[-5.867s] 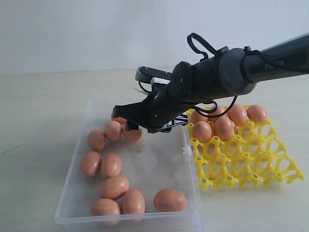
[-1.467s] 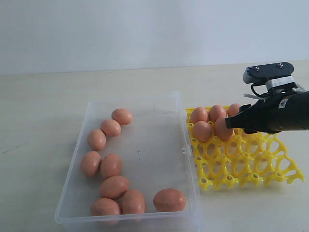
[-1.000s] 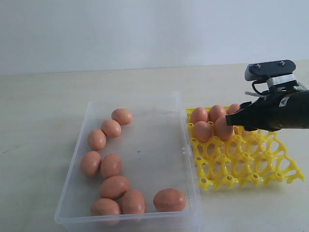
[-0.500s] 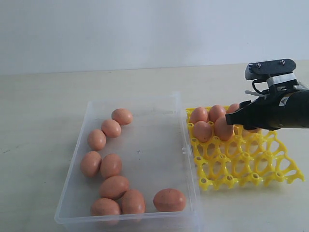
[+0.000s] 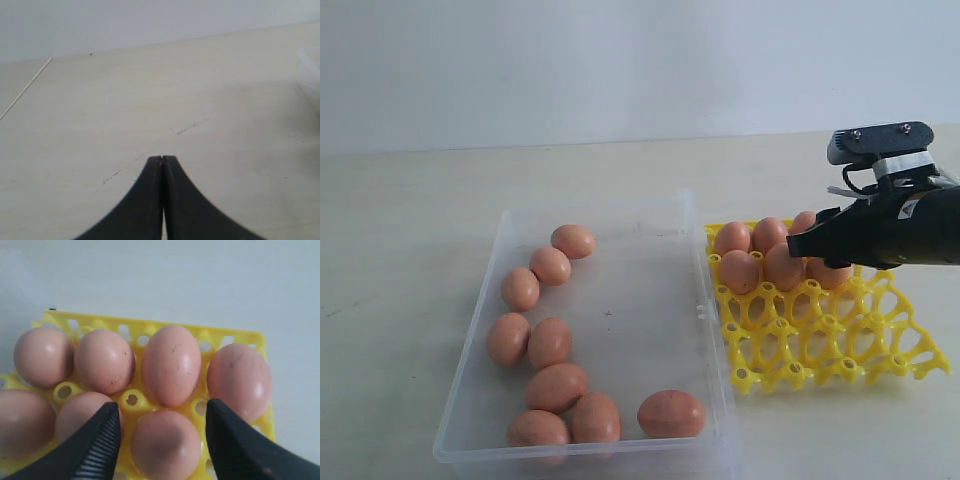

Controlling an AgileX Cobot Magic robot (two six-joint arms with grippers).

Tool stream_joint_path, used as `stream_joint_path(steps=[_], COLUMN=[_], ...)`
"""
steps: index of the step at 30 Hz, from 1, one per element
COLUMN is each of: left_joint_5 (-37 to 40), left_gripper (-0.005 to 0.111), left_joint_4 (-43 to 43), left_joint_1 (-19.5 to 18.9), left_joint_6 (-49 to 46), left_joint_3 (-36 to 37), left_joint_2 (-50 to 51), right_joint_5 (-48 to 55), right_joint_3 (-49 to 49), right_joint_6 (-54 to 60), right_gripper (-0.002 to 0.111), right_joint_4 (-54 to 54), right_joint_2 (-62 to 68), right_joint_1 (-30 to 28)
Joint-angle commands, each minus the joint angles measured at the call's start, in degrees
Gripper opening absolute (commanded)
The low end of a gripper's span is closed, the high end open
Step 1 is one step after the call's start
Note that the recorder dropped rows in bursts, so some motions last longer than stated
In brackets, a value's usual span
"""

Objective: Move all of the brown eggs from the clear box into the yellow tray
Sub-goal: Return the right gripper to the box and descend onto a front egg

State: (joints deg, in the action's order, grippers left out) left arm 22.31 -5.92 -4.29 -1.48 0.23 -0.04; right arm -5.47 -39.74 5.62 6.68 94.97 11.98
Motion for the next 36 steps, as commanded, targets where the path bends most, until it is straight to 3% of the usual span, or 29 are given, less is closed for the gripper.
stream_joint_path(steps=[1,4,10,17,20,28,32,36], left_joint_5=[-0.51,-0.51,-0.51,-0.51,-0.51,-0.51,-0.51,-0.51], left_gripper=[0.000,0.000,0.000,0.000,0.000,0.000,0.000,0.000], left_joint_4=[0.03,0.03,0.03,0.03,0.03,0.03,0.03,0.03], left_joint_1=[0.29,0.29,0.29,0.29,0.29,0.29,0.29,0.29], left_joint_6=[0.15,0.15,0.15,0.15,0.15,0.15,0.15,0.15], left_joint_3=[-0.23,-0.23,-0.23,-0.23,-0.23,-0.23,-0.23,-0.23], left_joint_2=[0.04,0.04,0.04,0.04,0.04,0.04,0.04,0.04], right_joint_5=[3.49,12.46,31.48,41.38,42.67,51.36,59.05,59.74], right_joint_3=[-0.97,-4.52,-14.81,-25.45,-29.01,-32.10,-32.10,-32.10], right_joint_6=[-4.41,-4.77,1.07,9.12,10.02,9.80,9.80,9.80], right_gripper=[0.051,0.043,0.012,0.008,0.013,0.051,0.054,0.054], right_joint_4=[0.18,0.18,1.19,9.94,11.69,8.62,4.12,0.27], right_joint_2=[-0.76,-1.21,-1.21,0.36,2.76,10.74,13.30,13.90], right_joint_1=[0.63,3.12,11.93,22.96,26.59,31.99,35.41,36.96])
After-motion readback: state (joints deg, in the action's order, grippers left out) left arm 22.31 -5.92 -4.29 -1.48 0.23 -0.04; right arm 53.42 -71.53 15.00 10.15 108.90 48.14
